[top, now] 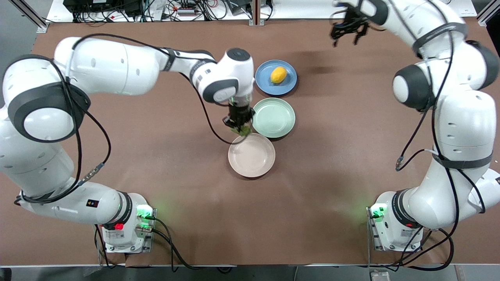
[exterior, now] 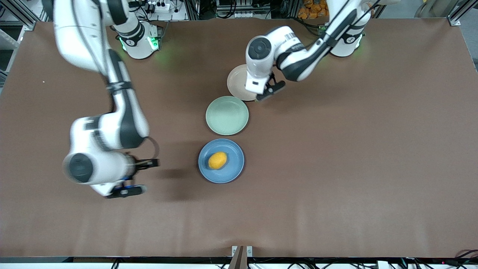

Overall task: Place lemon and lettuce in plates
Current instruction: 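Release the lemon onto the blue plate while the left gripper carries lettuce, then lower the lettuce onto the beige plate while the right gripper withdraws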

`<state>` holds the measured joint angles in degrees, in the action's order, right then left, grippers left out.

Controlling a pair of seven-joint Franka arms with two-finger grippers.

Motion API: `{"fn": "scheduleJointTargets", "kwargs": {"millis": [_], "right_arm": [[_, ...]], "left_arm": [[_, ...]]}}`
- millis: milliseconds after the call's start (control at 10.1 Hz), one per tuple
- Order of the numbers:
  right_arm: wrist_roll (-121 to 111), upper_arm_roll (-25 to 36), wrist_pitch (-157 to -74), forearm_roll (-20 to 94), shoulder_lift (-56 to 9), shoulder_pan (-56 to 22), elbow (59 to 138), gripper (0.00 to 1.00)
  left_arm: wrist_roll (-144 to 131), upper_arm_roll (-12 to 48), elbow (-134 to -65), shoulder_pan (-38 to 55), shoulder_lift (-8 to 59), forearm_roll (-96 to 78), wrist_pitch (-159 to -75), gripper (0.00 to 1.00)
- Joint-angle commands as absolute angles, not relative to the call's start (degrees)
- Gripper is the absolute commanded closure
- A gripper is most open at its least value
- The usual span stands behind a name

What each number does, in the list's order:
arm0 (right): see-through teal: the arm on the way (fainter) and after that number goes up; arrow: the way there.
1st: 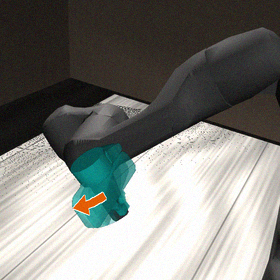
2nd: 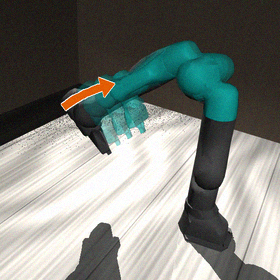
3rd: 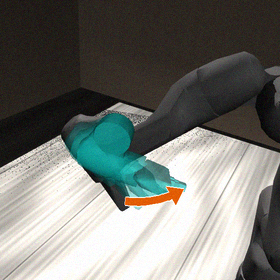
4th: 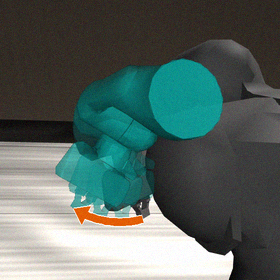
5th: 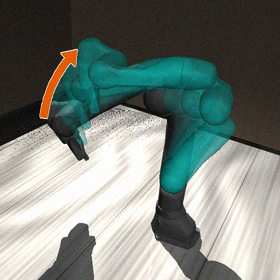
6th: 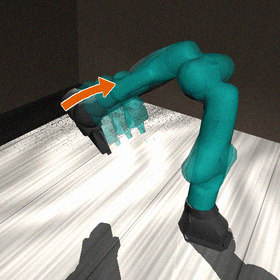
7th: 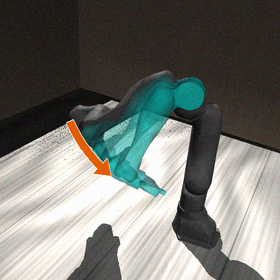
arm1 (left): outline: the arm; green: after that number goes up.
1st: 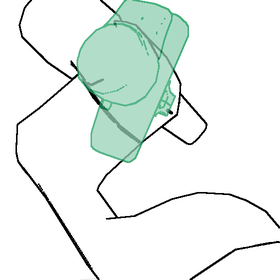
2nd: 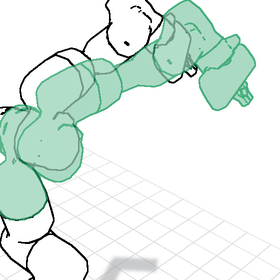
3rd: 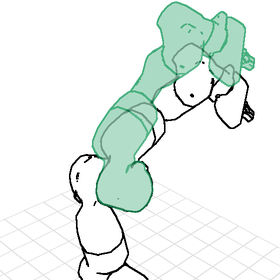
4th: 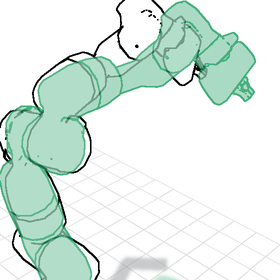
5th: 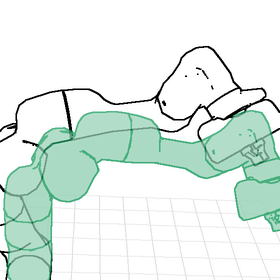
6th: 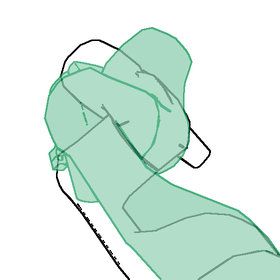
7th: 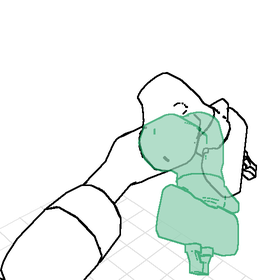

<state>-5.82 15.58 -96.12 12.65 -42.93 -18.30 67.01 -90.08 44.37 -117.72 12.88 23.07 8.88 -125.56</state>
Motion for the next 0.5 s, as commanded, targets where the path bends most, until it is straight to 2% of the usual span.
{"fn": "scheduleJointTargets", "kwargs": {"millis": [0, 198, 298, 397], "right_arm": [[-12.64, 20.28, -96.94, 13.18, -39.74, -16.88, 71.28, 0.0], [-16.34, 23.02, -100.69, 12.66, -33.09, -14.87, 78.44, 0.0], [-16.52, 22.68, -104.72, 11.79, -28.52, -12.77, 83.45, 0.0], [-18.79, 22.24, -105.03, 11.26, -25.26, -11.0, 86.02, 0.0]], "left_arm": [[-93.86, 44.04, -117.69, 16.59, 26.87, 10.63, -129.36, 1.0], [-94.04, 43.68, -117.42, 18.54, 29.7, 11.86, -129.55, 1.0], [-94.04, 43.68, -117.42, 18.98, 29.97, 12.13, -129.55, 1.0], [-94.91, 43.59, -117.42, 19.77, 30.32, 12.22, -129.55, 1.0]]}}
